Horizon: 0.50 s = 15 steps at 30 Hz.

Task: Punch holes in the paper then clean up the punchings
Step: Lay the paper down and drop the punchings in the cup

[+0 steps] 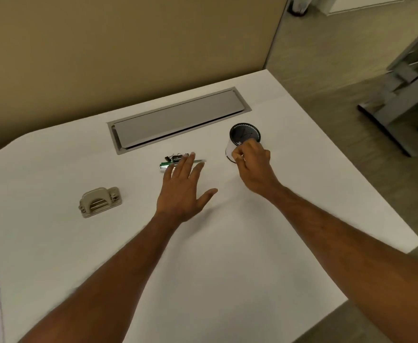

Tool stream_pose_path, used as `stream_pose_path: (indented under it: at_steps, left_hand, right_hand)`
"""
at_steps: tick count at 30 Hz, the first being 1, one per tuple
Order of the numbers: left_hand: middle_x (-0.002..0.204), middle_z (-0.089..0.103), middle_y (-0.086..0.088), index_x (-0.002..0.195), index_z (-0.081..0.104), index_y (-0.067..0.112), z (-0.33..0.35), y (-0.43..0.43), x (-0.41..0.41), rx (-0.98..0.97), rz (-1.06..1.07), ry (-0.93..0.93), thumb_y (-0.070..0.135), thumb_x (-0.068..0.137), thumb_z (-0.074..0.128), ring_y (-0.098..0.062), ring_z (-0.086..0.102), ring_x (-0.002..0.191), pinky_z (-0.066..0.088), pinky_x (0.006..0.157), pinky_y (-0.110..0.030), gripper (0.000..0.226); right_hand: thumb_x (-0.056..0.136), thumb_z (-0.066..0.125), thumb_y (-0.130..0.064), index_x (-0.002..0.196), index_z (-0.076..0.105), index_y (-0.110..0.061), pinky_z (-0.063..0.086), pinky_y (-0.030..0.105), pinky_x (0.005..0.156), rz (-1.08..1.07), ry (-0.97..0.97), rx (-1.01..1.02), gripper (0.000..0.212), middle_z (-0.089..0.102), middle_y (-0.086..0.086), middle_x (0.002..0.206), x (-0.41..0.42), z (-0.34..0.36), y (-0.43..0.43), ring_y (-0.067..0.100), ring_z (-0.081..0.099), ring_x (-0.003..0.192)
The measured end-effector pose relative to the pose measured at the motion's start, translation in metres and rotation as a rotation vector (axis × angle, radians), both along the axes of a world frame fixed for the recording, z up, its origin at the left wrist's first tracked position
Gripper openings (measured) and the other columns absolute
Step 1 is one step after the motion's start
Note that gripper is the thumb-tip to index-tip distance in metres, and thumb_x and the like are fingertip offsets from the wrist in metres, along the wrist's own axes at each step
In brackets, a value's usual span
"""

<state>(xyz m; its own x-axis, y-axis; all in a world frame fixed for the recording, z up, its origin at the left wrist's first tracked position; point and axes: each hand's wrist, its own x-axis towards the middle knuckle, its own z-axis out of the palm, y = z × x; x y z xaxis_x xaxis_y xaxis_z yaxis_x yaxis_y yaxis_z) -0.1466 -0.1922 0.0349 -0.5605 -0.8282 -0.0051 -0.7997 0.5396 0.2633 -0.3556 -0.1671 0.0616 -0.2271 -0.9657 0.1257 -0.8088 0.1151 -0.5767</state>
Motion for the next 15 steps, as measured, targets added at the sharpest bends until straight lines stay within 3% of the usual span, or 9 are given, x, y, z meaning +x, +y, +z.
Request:
stream_pose_path:
  at_steps: [6,11,15]
  left_hand:
    - [0.165,0.010,-0.005,0.153,0.026,0.023,0.009,-0.035,-0.046,-0.020,-0.022,0.006,0.073,0.090,0.030,-0.023,0.007,0.152,0.005,0.123,-0.048,0.080]
    - [0.165,0.012,-0.006,0.153,0.026,0.022,0.011,-0.047,-0.062,-0.023,-0.019,0.014,0.070,0.091,0.031,-0.024,0.008,0.152,0.006,0.123,-0.048,0.078]
    - [0.165,0.011,-0.006,0.153,0.025,0.022,0.008,-0.050,-0.064,-0.006,-0.011,-0.009,0.070,0.091,0.029,-0.023,0.008,0.152,0.005,0.123,-0.048,0.079]
  right_hand:
    - [0.096,0.045,-0.017,0.097,0.063,-0.012,0.034,0.044,0.088,-0.062,0.247,0.055,0.019,0.056,0.013,0.110,-0.058,0.015,-0.052,0.030,0.052,0.103]
    - [0.091,0.056,-0.017,0.091,0.072,-0.018,0.032,0.042,0.088,-0.021,0.270,0.059,0.016,0.061,0.004,0.106,-0.077,0.011,-0.072,0.025,0.055,0.101]
    - [0.088,0.064,-0.027,0.090,0.072,-0.020,0.033,0.043,0.093,-0.023,0.285,0.059,0.011,0.063,0.001,0.104,-0.081,0.011,-0.079,0.022,0.056,0.101]
